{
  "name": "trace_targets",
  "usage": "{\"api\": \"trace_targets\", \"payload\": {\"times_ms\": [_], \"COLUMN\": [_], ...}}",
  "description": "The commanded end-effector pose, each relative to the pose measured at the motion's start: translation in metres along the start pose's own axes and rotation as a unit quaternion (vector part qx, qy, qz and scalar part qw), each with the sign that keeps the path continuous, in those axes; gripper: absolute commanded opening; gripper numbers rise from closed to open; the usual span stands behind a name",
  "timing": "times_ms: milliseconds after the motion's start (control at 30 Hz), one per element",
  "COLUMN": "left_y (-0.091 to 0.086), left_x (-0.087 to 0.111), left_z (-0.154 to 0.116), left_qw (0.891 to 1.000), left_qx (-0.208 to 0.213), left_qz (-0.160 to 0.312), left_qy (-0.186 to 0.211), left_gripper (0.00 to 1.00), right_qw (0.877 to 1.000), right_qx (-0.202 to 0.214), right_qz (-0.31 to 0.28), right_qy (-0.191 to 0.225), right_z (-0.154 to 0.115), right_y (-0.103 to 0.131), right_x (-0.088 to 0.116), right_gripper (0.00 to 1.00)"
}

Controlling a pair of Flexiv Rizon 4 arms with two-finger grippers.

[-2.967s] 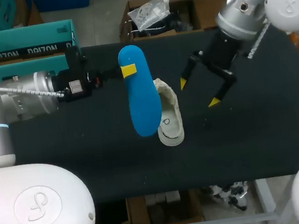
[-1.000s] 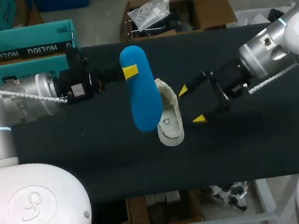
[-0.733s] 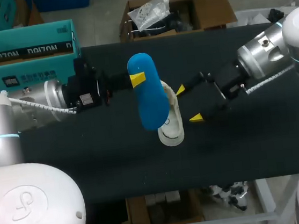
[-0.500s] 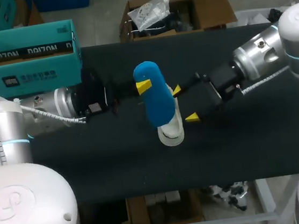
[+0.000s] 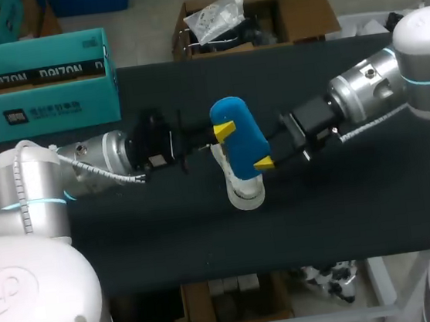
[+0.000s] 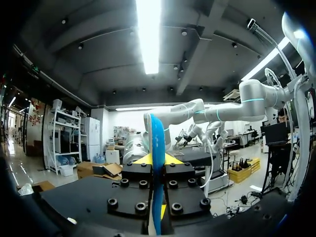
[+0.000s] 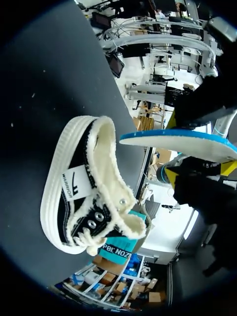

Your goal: Open the shoe tongue, take the insole out of the shoe, put the insole back into the shoe, and pack the shoe into the shoebox

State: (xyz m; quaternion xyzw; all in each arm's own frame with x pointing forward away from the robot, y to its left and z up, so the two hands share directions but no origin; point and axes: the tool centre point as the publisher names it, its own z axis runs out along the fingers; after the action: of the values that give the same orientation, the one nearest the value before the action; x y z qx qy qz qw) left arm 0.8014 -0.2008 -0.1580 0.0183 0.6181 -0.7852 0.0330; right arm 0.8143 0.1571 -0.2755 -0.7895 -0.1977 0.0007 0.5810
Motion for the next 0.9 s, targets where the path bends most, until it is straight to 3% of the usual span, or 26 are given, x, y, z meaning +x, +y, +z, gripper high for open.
{"api": "trace_targets", "payload": {"times_ms": [33, 167, 400, 433, 500, 667, 700, 733, 900], "left_y": [0.006, 0.006, 0.008, 0.008, 0.009, 0.008, 0.007, 0.006, 0.000], "left_x": [-0.003, -0.005, -0.005, -0.005, -0.004, -0.006, -0.007, -0.007, -0.014], "left_z": [0.001, -0.003, -0.007, -0.008, -0.007, -0.011, -0.013, -0.015, -0.032], "left_qw": [1.000, 1.000, 1.000, 1.000, 1.000, 1.000, 0.999, 0.999, 0.994], "left_qx": [0.014, 0.014, 0.016, 0.016, 0.016, 0.004, -0.003, -0.011, -0.063], "left_qz": [-0.001, -0.005, -0.008, -0.008, -0.009, -0.023, -0.030, -0.031, -0.055], "left_qy": [0.003, 0.003, 0.004, 0.004, 0.004, 0.012, 0.018, 0.022, 0.070], "left_gripper": [0.00, 0.00, 0.00, 0.00, 0.00, 0.00, 0.32, 1.00, 1.00], "right_qw": [1.000, 1.000, 1.000, 1.000, 1.000, 1.000, 1.000, 1.000, 1.000], "right_qx": [0.008, 0.006, 0.005, 0.005, 0.005, 0.010, 0.011, 0.012, 0.012], "right_qz": [0.000, 0.003, 0.002, 0.002, 0.002, -0.005, -0.006, -0.009, -0.023], "right_qy": [0.004, 0.009, 0.013, 0.013, 0.011, 0.009, 0.009, 0.008, -0.001], "right_z": [-0.001, -0.002, -0.002, -0.002, -0.002, 0.000, 0.000, 0.000, 0.001], "right_y": [0.002, 0.001, 0.000, 0.000, 0.001, 0.002, 0.002, 0.002, -0.003], "right_x": [-0.002, -0.006, -0.006, -0.005, -0.003, -0.003, -0.004, -0.004, -0.012], "right_gripper": [0.38, 0.42, 0.39, 0.33, 0.00, 0.00, 0.00, 0.00, 0.00]}}
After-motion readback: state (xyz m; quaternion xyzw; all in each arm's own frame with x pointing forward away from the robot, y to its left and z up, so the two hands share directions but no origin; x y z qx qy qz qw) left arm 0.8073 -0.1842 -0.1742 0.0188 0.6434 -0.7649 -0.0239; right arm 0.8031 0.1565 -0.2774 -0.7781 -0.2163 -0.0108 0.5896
